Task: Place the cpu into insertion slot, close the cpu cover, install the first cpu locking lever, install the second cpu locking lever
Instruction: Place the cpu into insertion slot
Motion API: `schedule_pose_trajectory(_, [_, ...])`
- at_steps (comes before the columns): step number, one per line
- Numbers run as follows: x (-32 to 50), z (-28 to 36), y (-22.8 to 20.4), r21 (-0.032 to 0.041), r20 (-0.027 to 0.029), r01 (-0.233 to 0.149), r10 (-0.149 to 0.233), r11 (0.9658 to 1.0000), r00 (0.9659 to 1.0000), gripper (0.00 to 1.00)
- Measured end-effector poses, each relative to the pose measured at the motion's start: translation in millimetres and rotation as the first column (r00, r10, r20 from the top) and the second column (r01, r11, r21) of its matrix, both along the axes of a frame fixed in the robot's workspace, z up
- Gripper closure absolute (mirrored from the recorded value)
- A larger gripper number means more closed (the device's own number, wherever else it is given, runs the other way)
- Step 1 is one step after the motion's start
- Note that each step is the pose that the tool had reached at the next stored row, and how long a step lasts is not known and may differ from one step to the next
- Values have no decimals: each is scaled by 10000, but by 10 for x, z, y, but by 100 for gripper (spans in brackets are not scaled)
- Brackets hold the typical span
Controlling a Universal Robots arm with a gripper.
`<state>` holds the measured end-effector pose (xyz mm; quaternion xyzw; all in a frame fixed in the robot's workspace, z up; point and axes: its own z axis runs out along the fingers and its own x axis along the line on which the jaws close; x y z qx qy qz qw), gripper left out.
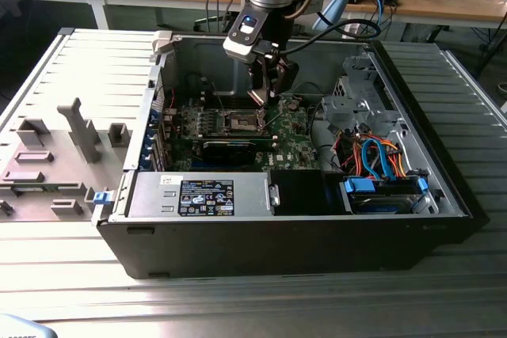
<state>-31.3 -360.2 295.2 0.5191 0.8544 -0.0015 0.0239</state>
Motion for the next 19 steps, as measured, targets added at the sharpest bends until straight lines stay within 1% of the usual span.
schedule_pose_trajectory(19, [0, -7, 0, -1, 0, 193, -193, 9998, 9998, 45])
